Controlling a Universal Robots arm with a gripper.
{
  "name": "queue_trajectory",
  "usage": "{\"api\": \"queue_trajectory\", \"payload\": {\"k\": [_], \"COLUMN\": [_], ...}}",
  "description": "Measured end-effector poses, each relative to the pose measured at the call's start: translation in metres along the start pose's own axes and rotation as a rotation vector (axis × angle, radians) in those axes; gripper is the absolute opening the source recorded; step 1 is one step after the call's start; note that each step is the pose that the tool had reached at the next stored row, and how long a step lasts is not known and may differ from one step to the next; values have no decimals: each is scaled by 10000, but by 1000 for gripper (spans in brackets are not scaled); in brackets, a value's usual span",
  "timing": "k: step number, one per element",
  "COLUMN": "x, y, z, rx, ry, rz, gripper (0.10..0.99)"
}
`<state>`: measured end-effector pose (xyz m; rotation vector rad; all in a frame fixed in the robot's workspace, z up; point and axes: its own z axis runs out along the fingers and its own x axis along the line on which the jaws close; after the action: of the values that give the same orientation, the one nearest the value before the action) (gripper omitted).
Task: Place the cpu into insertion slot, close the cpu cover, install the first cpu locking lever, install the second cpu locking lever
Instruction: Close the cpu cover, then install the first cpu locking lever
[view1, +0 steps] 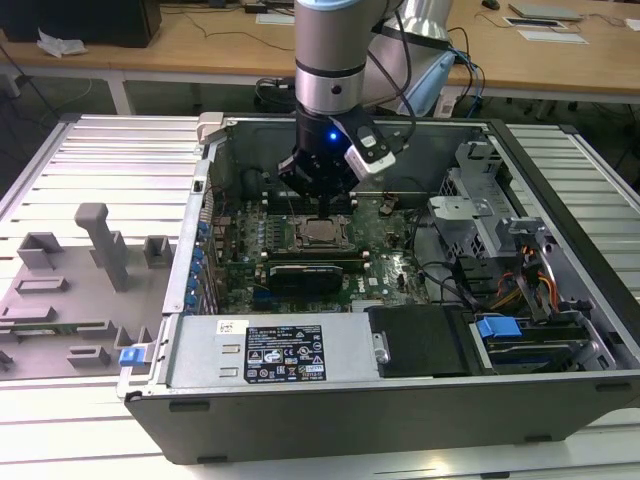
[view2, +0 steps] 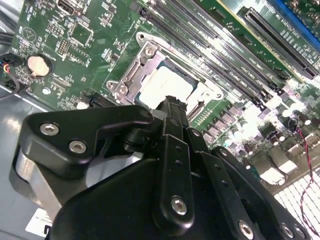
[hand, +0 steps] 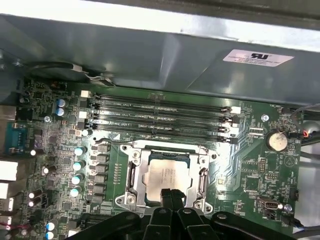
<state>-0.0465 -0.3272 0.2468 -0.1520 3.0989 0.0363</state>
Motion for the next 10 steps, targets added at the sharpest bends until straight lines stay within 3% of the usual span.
{"api": "queue_trajectory", "payload": {"k": [10], "x": [0], "y": [0], "z": [-1], "rx": [4], "ry": [1], "rz": [0], "gripper": [106]}}
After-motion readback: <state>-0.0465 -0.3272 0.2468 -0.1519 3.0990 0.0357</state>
